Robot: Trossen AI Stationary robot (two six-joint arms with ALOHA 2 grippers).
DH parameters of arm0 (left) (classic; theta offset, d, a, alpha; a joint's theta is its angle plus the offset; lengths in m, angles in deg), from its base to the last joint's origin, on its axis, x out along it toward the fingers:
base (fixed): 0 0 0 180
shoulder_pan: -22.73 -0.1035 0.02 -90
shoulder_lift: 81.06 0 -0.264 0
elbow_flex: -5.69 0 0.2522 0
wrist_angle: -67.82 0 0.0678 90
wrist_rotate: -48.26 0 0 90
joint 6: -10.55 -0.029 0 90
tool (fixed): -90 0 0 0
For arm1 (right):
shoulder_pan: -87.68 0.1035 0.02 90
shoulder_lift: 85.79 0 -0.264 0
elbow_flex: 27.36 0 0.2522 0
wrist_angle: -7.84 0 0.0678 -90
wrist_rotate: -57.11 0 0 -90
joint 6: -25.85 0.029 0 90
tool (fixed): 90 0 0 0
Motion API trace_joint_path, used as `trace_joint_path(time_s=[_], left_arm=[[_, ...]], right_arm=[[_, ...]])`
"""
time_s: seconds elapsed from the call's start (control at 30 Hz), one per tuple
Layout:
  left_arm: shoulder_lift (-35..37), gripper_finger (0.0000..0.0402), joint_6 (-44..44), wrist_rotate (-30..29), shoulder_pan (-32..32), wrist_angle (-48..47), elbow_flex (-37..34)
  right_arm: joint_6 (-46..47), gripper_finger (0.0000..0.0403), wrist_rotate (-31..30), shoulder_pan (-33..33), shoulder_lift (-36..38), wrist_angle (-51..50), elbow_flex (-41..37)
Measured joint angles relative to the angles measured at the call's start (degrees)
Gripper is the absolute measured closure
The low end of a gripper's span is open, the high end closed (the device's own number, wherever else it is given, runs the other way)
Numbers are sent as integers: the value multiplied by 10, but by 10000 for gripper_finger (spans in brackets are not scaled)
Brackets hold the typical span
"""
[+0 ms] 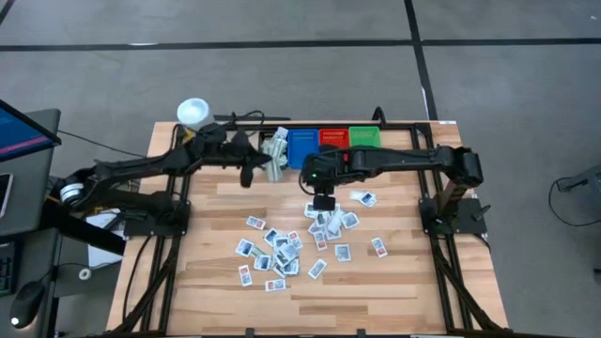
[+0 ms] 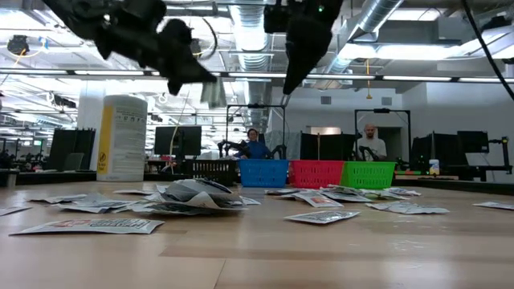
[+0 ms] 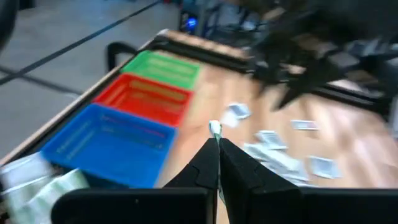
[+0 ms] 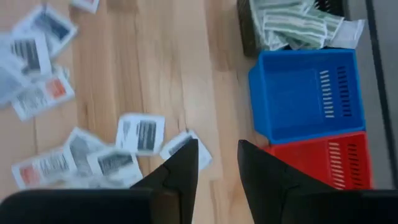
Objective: Pick & Place First Aid Supplies
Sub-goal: Put the green bandage pack in the black bin
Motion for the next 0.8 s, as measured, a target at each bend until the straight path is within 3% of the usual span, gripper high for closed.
trace_joint_path(time_s=[0.27, 0.5, 0.8], left_arm=[[58, 394, 20, 2, 106, -30, 0], [63, 392, 65, 2, 216, -35, 0], [63, 391, 58, -85, 315, -31, 0]], right_arm=[[126, 296, 13, 51, 64, 240, -119], [181, 296, 14, 125, 61, 452, -143], [240, 296, 13, 170, 31, 483, -144]])
